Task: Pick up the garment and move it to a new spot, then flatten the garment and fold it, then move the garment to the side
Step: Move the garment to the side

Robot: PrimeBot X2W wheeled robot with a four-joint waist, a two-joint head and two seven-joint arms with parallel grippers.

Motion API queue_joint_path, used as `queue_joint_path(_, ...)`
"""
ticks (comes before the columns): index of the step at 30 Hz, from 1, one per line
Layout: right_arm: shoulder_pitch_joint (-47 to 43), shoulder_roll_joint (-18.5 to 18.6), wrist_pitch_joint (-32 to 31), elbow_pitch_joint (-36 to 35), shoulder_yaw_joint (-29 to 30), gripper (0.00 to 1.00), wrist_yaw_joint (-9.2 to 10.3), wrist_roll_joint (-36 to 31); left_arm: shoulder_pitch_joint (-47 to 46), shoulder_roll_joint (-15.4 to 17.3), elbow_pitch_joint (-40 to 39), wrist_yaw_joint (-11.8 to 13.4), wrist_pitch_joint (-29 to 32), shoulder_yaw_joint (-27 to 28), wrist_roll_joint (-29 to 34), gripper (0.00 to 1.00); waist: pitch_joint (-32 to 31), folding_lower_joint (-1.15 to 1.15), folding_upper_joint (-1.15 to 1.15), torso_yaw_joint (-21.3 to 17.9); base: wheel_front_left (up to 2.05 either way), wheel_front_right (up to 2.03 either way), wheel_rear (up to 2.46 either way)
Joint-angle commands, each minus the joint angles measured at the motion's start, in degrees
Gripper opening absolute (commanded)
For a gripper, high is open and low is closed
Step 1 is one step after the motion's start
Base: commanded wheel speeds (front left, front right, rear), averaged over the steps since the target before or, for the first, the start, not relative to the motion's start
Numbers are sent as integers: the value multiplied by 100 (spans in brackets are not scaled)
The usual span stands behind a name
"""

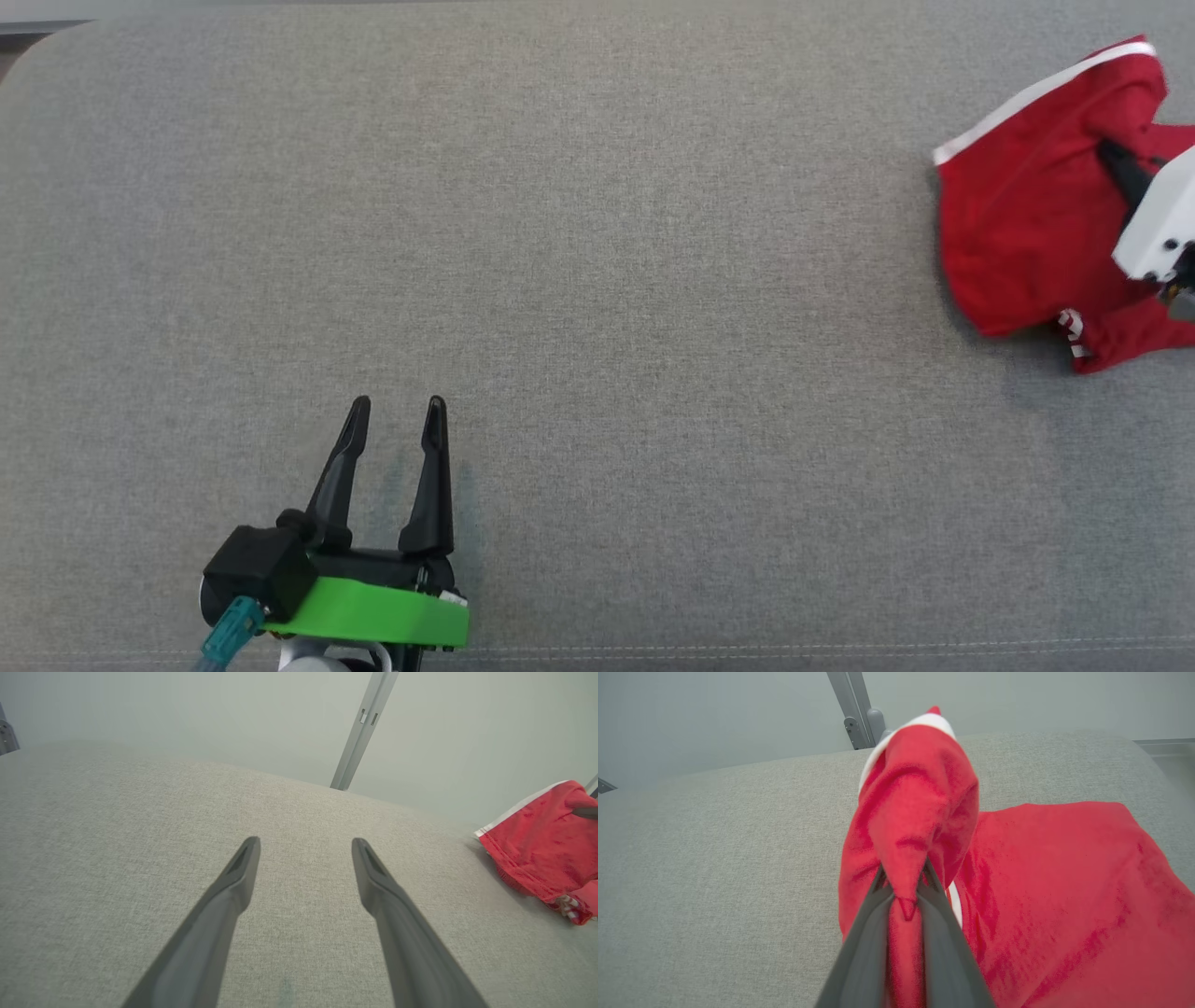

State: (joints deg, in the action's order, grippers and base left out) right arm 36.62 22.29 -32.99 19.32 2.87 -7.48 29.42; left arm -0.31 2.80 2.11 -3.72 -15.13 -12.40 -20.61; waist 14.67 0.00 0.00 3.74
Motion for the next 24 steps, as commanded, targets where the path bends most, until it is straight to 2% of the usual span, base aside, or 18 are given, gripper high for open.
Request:
queue_joint_path(1, 176, 37, -207, -91, 165, 0, 0, -135, -142, 21, -77, -55, 1, -11, -63, 100, 203, 0, 0, -23, 0, 0, 0)
queue_joint_path(8, 528, 305, -1097, -4, 853, 0, 0, -838, -301, 21, -40, -109, 2, -97, -75, 100, 569, 0, 0, 298, 0, 0, 0)
queue_joint_path(13, 673, 542, -1157, 266, 1157, 0, 0, -1303, -324, 21, -25, -62, 2, -55, -146, 100, 791, 0, 0, 489, 0, 0, 0)
queue_joint_path(14, 669, 601, -1103, 305, 1149, 39, 0, -1402, -326, 20, -15, -68, 2, -49, -144, 100, 820, 0, 0, 510, 0, 0, 0)
queue_joint_path(15, 674, 687, -1045, 351, 1161, 100, 0, -1505, -337, 19, -22, -79, 2, -41, -170, 100, 847, 0, 0, 525, 0, 0, 0)
queue_joint_path(18, 639, 812, -868, 583, 1334, 100, 1, -1748, -384, 19, -163, -88, 2, 37, -405, 100, 882, 0, 0, 563, 0, 0, 0)
queue_joint_path(22, 435, 1030, -700, 620, 1133, 100, 1, -1891, -329, 17, -212, -88, 2, 105, -369, 100, 838, 0, 0, 495, 0, 0, 0)
queue_joint_path(24, 418, 1130, -363, 480, 1051, 100, 2, -1905, -301, 20, -211, -90, 2, 150, -348, 100, 769, 0, 0, 437, 0, 0, 0)
